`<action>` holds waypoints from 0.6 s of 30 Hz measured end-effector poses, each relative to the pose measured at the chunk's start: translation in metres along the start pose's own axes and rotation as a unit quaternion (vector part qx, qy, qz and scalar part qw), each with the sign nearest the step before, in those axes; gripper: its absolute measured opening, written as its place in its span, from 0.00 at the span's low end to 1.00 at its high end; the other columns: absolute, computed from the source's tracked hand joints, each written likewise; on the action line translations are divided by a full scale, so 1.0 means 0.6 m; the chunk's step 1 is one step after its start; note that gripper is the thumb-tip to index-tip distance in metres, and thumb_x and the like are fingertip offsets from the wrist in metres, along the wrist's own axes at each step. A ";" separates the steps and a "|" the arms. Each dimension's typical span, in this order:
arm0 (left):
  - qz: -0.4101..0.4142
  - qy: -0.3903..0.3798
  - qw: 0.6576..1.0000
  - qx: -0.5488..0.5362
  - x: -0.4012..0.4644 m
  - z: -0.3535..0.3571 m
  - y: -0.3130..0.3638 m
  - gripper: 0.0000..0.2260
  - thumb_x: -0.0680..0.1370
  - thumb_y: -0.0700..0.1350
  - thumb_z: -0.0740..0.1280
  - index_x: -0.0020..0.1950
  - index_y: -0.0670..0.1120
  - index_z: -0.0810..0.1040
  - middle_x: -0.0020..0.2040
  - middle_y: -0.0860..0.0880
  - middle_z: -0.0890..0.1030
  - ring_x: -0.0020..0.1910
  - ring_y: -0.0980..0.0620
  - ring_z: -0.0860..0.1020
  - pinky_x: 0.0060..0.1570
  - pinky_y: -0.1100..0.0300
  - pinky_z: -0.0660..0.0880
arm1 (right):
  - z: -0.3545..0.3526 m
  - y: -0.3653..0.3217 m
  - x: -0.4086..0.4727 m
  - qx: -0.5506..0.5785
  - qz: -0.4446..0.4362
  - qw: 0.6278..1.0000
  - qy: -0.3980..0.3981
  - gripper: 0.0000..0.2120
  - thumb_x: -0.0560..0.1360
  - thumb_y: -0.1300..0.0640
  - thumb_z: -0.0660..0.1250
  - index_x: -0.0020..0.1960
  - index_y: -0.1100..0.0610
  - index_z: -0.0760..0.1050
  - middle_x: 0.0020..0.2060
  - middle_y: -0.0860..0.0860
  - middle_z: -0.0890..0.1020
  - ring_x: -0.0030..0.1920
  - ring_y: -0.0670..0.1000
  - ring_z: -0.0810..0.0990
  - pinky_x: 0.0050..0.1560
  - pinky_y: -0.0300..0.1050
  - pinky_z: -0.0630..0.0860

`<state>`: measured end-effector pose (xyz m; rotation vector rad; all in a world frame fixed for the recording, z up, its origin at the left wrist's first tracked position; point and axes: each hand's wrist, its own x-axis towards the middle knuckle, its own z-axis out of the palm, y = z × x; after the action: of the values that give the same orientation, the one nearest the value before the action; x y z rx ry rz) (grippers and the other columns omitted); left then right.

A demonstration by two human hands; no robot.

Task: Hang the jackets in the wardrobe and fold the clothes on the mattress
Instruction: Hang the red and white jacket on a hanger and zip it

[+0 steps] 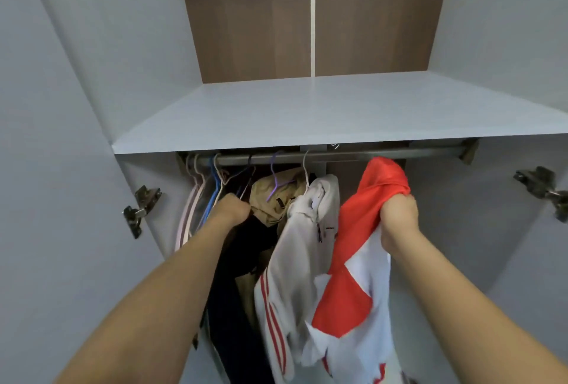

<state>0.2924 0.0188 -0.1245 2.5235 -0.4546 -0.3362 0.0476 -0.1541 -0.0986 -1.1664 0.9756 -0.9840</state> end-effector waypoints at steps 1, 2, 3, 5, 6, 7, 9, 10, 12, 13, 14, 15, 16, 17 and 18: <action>-0.013 -0.013 1.000 -0.004 0.021 0.011 -0.013 0.17 0.79 0.42 0.62 0.65 0.34 0.74 0.63 0.36 0.77 0.62 0.37 0.76 0.59 0.52 0.74 | 0.005 0.002 0.009 0.023 -0.010 1.000 0.013 0.10 0.73 0.51 0.62 0.43 0.57 0.76 0.38 0.50 0.78 0.40 0.53 0.77 0.47 0.46 0.74; -0.021 -0.030 0.999 -0.011 0.036 0.025 -0.026 0.18 0.80 0.42 0.61 0.66 0.34 0.73 0.64 0.36 0.76 0.63 0.38 0.75 0.61 0.52 0.73 | 0.008 0.006 0.017 0.026 -0.025 0.999 0.032 0.08 0.74 0.53 0.62 0.40 0.57 0.75 0.36 0.49 0.77 0.39 0.51 0.75 0.44 0.44 0.72; -0.027 -0.047 0.998 -0.024 0.049 0.039 -0.037 0.18 0.81 0.43 0.60 0.67 0.34 0.72 0.65 0.35 0.76 0.63 0.38 0.76 0.62 0.51 0.73 | 0.010 0.010 0.021 0.012 -0.049 0.998 0.048 0.07 0.76 0.57 0.62 0.41 0.56 0.74 0.35 0.48 0.76 0.38 0.50 0.74 0.43 0.43 0.71; -0.025 -0.076 0.993 -0.084 0.073 0.064 -0.050 0.18 0.82 0.44 0.59 0.69 0.37 0.73 0.64 0.36 0.76 0.61 0.39 0.77 0.63 0.50 0.74 | 0.011 0.022 0.033 -0.054 -0.100 0.990 0.079 0.08 0.78 0.62 0.58 0.42 0.54 0.71 0.35 0.48 0.74 0.38 0.49 0.73 0.42 0.44 0.68; -0.018 -0.088 0.990 -0.114 0.084 0.073 -0.051 0.18 0.82 0.45 0.59 0.69 0.39 0.73 0.64 0.37 0.77 0.60 0.40 0.77 0.63 0.50 0.74 | 0.010 0.024 0.036 -0.088 -0.118 0.985 0.090 0.09 0.77 0.63 0.57 0.40 0.53 0.69 0.34 0.49 0.74 0.37 0.51 0.72 0.42 0.45 0.68; -0.010 -0.093 0.987 -0.131 0.097 0.081 -0.049 0.17 0.82 0.44 0.59 0.69 0.40 0.74 0.64 0.38 0.77 0.60 0.41 0.77 0.63 0.50 0.74 | 0.011 0.026 0.040 -0.123 -0.129 0.979 0.097 0.10 0.75 0.63 0.57 0.38 0.52 0.66 0.33 0.50 0.73 0.36 0.52 0.71 0.40 0.46 0.67; 0.003 -0.093 0.985 -0.143 0.115 0.088 -0.042 0.18 0.81 0.42 0.59 0.70 0.39 0.72 0.64 0.38 0.77 0.60 0.41 0.77 0.59 0.54 0.74 | 0.014 0.028 0.046 -0.189 -0.153 0.965 0.095 0.09 0.74 0.64 0.57 0.37 0.53 0.63 0.32 0.52 0.74 0.34 0.55 0.71 0.36 0.47 0.68; 0.008 -0.090 0.986 -0.139 0.119 0.088 -0.039 0.17 0.81 0.41 0.59 0.68 0.38 0.74 0.63 0.38 0.77 0.58 0.41 0.77 0.54 0.56 0.74 | 0.015 0.027 0.047 -0.226 -0.160 0.957 0.089 0.09 0.73 0.64 0.57 0.37 0.53 0.63 0.31 0.54 0.75 0.33 0.56 0.72 0.34 0.47 0.67; 0.016 -0.069 0.990 -0.120 0.123 0.084 -0.039 0.12 0.80 0.39 0.59 0.59 0.37 0.78 0.57 0.37 0.80 0.51 0.43 0.78 0.46 0.58 0.72 | 0.020 0.025 0.047 -0.309 -0.171 0.934 0.058 0.07 0.72 0.64 0.57 0.38 0.54 0.64 0.31 0.55 0.76 0.33 0.58 0.74 0.33 0.47 0.67; 0.020 -0.045 0.992 -0.116 0.124 0.080 -0.040 0.11 0.80 0.39 0.59 0.55 0.37 0.79 0.55 0.37 0.80 0.48 0.44 0.78 0.45 0.59 0.71 | 0.021 0.024 0.050 -0.365 -0.175 0.914 0.040 0.06 0.72 0.63 0.58 0.38 0.54 0.65 0.32 0.55 0.76 0.34 0.59 0.74 0.34 0.47 0.67; 0.024 -0.013 0.993 -0.115 0.121 0.073 -0.043 0.11 0.80 0.39 0.59 0.54 0.37 0.79 0.54 0.37 0.81 0.47 0.44 0.77 0.44 0.59 0.70 | 0.022 0.023 0.051 -0.433 -0.179 0.883 0.022 0.05 0.71 0.63 0.58 0.38 0.55 0.67 0.32 0.54 0.75 0.36 0.61 0.73 0.37 0.47 0.68; 0.027 0.026 0.993 -0.115 0.116 0.065 -0.045 0.12 0.82 0.41 0.59 0.54 0.37 0.79 0.54 0.38 0.81 0.47 0.44 0.77 0.44 0.59 0.69 | 0.023 0.022 0.052 -0.503 -0.177 0.846 0.007 0.05 0.71 0.63 0.59 0.39 0.55 0.70 0.32 0.54 0.74 0.37 0.61 0.73 0.39 0.47 0.69; 0.034 0.066 0.990 -0.119 0.108 0.056 -0.044 0.13 0.83 0.42 0.58 0.55 0.37 0.79 0.53 0.38 0.80 0.46 0.44 0.76 0.43 0.59 0.68 | 0.024 0.021 0.053 -0.554 -0.171 0.815 -0.004 0.05 0.71 0.63 0.59 0.39 0.56 0.72 0.32 0.54 0.72 0.37 0.61 0.72 0.41 0.47 0.70; 0.042 0.104 0.985 -0.133 0.098 0.046 -0.042 0.14 0.84 0.43 0.57 0.54 0.37 0.78 0.51 0.38 0.80 0.46 0.44 0.76 0.42 0.59 0.67 | 0.022 0.023 0.055 -0.574 -0.166 0.802 -0.008 0.06 0.71 0.63 0.60 0.38 0.56 0.73 0.32 0.54 0.72 0.37 0.61 0.72 0.41 0.47 0.71; 0.041 0.132 0.979 -0.152 0.086 0.035 -0.041 0.14 0.84 0.44 0.56 0.52 0.37 0.78 0.49 0.38 0.80 0.45 0.44 0.76 0.41 0.58 0.67 | 0.019 0.025 0.056 -0.571 -0.161 0.805 -0.010 0.07 0.71 0.64 0.60 0.36 0.56 0.71 0.33 0.55 0.72 0.38 0.61 0.72 0.42 0.48 0.71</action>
<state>0.3389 0.0085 -0.1627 2.2029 -0.3699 -0.0315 0.0692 -0.1812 -0.1149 -2.4016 1.4349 -0.5651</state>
